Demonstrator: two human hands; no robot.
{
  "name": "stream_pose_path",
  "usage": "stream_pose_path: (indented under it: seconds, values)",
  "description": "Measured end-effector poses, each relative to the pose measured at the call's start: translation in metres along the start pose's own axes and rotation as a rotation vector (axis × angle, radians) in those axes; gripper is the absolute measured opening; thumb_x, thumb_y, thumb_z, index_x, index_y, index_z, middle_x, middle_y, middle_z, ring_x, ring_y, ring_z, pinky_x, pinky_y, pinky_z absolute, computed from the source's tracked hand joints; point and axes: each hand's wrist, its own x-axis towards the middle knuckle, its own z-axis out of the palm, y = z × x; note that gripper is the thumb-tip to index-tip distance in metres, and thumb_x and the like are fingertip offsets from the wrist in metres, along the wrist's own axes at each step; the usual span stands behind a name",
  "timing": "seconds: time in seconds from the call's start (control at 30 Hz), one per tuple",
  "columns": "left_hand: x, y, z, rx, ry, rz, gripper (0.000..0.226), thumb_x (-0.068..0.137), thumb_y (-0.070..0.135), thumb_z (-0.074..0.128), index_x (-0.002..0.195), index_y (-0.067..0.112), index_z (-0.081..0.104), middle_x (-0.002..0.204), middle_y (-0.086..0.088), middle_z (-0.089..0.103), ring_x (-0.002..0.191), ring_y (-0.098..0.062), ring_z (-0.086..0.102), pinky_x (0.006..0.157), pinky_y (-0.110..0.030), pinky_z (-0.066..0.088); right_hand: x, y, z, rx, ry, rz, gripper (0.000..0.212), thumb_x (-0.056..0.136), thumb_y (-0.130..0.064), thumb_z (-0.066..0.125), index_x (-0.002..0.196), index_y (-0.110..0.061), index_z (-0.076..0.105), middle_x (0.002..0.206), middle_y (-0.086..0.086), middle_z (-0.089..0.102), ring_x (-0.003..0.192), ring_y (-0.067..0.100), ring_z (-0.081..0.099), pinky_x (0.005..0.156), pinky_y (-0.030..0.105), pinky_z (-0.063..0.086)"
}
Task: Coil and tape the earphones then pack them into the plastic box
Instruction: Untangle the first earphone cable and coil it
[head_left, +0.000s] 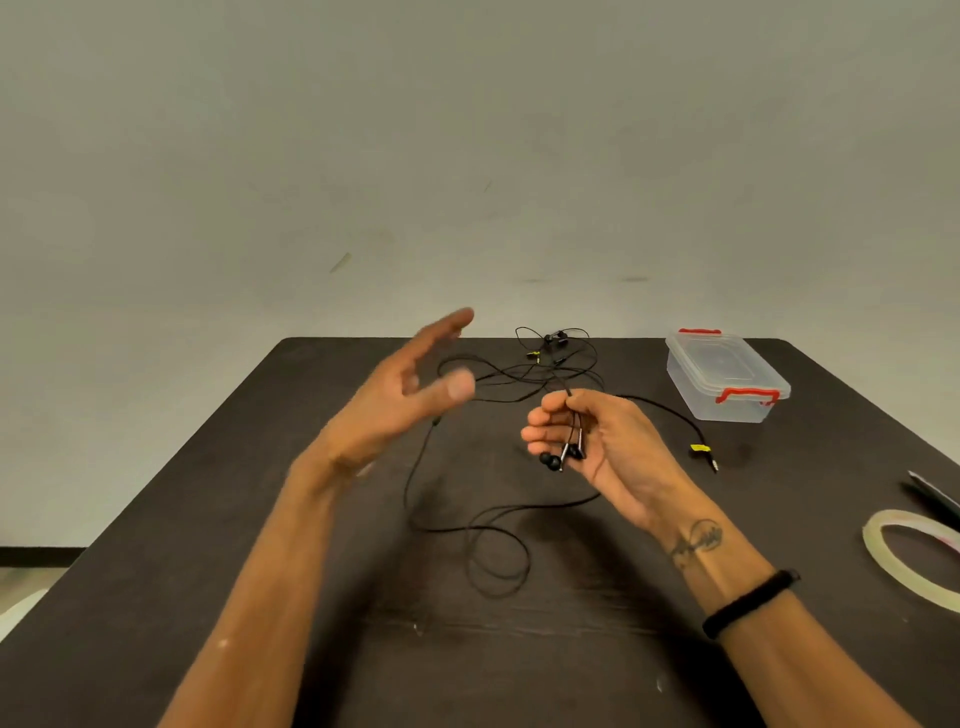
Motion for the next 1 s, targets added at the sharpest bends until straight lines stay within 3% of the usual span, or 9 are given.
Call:
stream_pose_path:
  seconds: [0.1,0.2,0.27,0.33,0.47,0.63,0.73,0.83,1.0]
  values:
    - [0.010,-0.001,0.031,0.193,0.488,0.186,0.050,0.097,0.063,0.054,0.134,0.032,0.066,0.138,0.017,0.065,0.135,-0.003,0.054,0.115,-0.038,0.044,-0.003,0.003,0.002,-0.102,-0.040,0.007,0.034,0.103,-0.007,0.040,0.086,-0.001,0.068,0.091,0.020,0.074,0.077,0.030,0.075,0.081,0.039,0.057]
    - [0.009,-0.013,0.061,0.399,0.296,0.295,0.038,0.108,0.041,0.046,0.132,0.022,0.069,0.127,0.009,0.071,0.130,-0.005,0.059,0.106,-0.030,0.049,-0.007,0.002,0.007,-0.116,-0.143,-0.018,0.036,0.101,-0.005,0.041,0.081,0.000,0.070,0.086,0.019,0.072,0.075,0.030,0.073,0.082,0.039,0.057]
    - [0.008,-0.017,0.078,0.381,0.148,0.294,0.034,0.112,0.034,0.042,0.114,0.019,0.072,0.101,0.005,0.074,0.102,-0.011,0.069,0.087,-0.033,0.055,-0.009,0.001,0.010,-0.068,-0.253,-0.020,0.034,0.097,-0.001,0.043,0.081,-0.001,0.073,0.087,0.017,0.072,0.079,0.025,0.071,0.080,0.037,0.059]
    - [0.009,-0.019,0.084,0.281,0.160,0.244,0.035,0.112,0.032,0.041,0.092,0.022,0.067,0.077,0.005,0.066,0.073,-0.012,0.063,0.068,-0.038,0.051,-0.010,0.000,0.012,-0.036,-0.343,0.034,0.027,0.089,-0.002,0.050,0.077,-0.001,0.074,0.088,0.017,0.071,0.085,0.024,0.070,0.084,0.039,0.061]
    - [0.007,-0.030,0.077,0.212,0.110,0.146,0.044,0.110,0.041,0.042,0.085,0.013,0.065,0.068,0.003,0.063,0.063,-0.012,0.057,0.066,-0.042,0.049,-0.014,-0.002,0.005,-0.086,-0.452,0.171,0.027,0.079,-0.005,0.051,0.071,0.003,0.075,0.085,0.021,0.073,0.089,0.032,0.074,0.102,0.050,0.056]
    - [0.010,-0.026,0.068,0.176,0.054,-0.002,0.067,0.111,0.047,0.040,0.054,0.013,0.053,0.047,0.011,0.044,0.049,-0.007,0.040,0.059,-0.027,0.036,-0.017,-0.007,-0.001,-0.120,-0.597,0.202,0.031,0.087,-0.003,0.048,0.087,0.010,0.076,0.104,0.028,0.074,0.094,0.036,0.076,0.088,0.037,0.061]
    - [0.017,-0.018,0.056,0.285,0.085,0.044,0.068,0.106,0.051,0.052,0.049,0.019,0.033,0.046,0.010,0.031,0.046,-0.011,0.028,0.056,-0.029,0.031,-0.017,-0.007,-0.005,-0.193,-0.747,0.222,0.030,0.097,0.006,0.044,0.110,0.015,0.069,0.120,0.031,0.071,0.109,0.038,0.074,0.099,0.040,0.058]
    - [0.024,-0.003,0.055,0.539,0.047,0.125,0.068,0.101,0.049,0.064,0.050,0.012,0.036,0.042,0.007,0.033,0.043,-0.012,0.032,0.053,-0.018,0.029,-0.017,-0.004,-0.006,-0.240,-0.811,0.257,0.033,0.105,0.000,0.049,0.133,0.015,0.056,0.131,0.032,0.065,0.119,0.041,0.068,0.110,0.045,0.053]
    - [0.033,0.008,0.057,0.729,0.116,0.135,0.073,0.100,0.060,0.055,0.050,0.010,0.038,0.041,-0.002,0.038,0.044,-0.019,0.036,0.051,-0.032,0.037,-0.016,-0.005,0.000,-0.055,-0.715,0.298,0.028,0.109,-0.018,0.047,0.112,0.001,0.068,0.092,0.016,0.071,0.079,0.022,0.067,0.087,0.039,0.060]
